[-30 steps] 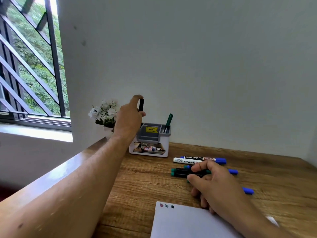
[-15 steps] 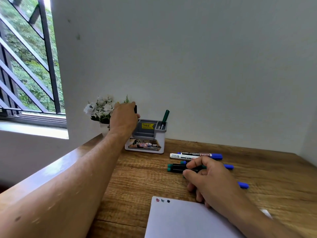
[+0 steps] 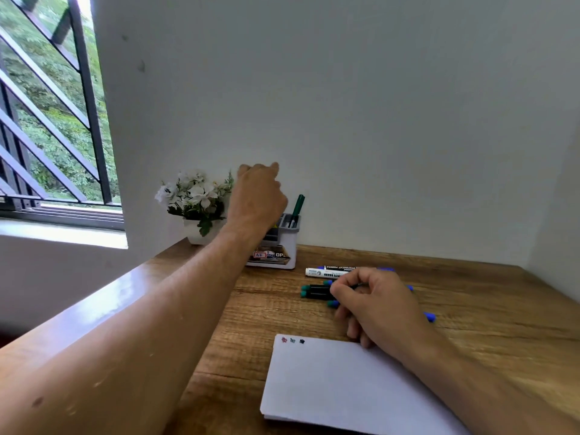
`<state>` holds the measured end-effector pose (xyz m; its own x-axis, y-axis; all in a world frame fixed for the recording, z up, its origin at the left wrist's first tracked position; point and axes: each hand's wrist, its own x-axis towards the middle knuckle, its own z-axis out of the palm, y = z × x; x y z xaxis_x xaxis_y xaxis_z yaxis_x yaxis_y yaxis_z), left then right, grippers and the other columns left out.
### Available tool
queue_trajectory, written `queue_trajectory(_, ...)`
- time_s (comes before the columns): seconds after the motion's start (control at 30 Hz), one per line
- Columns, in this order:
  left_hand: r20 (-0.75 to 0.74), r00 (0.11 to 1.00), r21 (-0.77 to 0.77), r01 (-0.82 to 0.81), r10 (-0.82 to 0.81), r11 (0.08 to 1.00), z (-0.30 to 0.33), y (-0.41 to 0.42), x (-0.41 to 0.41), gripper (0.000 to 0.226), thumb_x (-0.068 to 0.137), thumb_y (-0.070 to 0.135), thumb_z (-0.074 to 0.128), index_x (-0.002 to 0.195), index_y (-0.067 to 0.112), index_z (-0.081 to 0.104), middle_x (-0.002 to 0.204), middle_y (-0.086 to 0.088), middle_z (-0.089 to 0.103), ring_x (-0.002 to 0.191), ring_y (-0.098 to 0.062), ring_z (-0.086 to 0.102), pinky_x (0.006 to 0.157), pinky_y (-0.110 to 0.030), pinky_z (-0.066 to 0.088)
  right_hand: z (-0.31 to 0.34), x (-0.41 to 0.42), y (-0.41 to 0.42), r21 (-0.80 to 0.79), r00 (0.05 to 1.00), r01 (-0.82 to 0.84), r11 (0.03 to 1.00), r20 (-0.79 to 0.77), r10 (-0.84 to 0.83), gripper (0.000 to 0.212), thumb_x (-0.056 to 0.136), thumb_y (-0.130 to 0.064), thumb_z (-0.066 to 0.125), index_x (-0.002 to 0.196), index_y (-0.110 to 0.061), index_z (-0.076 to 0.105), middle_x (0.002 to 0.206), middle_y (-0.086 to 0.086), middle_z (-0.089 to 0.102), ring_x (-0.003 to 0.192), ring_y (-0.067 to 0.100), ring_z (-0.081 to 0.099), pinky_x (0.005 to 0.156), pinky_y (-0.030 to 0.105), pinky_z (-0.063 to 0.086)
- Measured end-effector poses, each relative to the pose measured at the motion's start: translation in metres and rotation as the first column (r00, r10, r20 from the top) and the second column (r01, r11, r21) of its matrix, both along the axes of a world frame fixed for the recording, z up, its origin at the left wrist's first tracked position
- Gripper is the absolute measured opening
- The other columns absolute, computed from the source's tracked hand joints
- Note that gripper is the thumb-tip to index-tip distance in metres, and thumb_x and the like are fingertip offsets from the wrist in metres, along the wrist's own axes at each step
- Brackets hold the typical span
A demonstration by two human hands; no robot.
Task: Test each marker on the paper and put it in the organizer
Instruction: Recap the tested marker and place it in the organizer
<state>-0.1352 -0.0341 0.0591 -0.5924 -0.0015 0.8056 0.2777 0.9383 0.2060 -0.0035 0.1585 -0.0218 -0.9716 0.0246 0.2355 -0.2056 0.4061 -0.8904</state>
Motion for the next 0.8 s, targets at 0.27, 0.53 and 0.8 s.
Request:
queue_trajectory(0.27,0.233,0.927,0.178,0.255,-0.293,0.95,-0.021,0.05,0.064,0.029,0.092,0.013,0.057,0.116,0.021,0.072,0.116,0.002,0.073,0.107,-0.013,0.066,0.098,-0.029,0.048,0.02,-0.001,0.022,0.336,0.97,0.204,0.919,-0.195,-0.144,0.013,0.085,-0.021,0.07,0.072,-0.024,0.071,0.076,-0.004,0.074,0.056,0.006,0.063,0.051,0.019,0.046)
queue_trajectory(0.53,0.486,0.829,0.123,0.248,-0.276,0.961,-0.062,0.05,0.088,0.026,0.094,0.016,0.056,0.111,0.027,0.072,0.108,0.002,0.073,0.087,-0.011,0.063,0.084,-0.027,0.054,0.022,0.0,0.036,0.743,0.98,0.197,0.639,-0.155,-0.122,0.029,0.07,-0.035,0.061,0.094,-0.027,0.076,0.093,-0.004,0.076,0.085,0.019,0.068,0.077,0.031,0.058)
queue_trajectory(0.8,0.392,0.864,0.168,0.271,-0.316,0.948,-0.063,0.043,0.083,0.024,0.092,0.016,0.056,0.102,0.028,0.075,0.102,0.008,0.074,0.091,-0.007,0.064,0.084,-0.027,0.055,0.015,-0.005,0.041,0.793,0.99,0.143,0.592,-0.126,-0.07,0.019,0.08,-0.044,0.072,0.092,-0.029,0.073,0.097,-0.004,0.071,0.09,0.019,0.067,0.079,0.03,0.054)
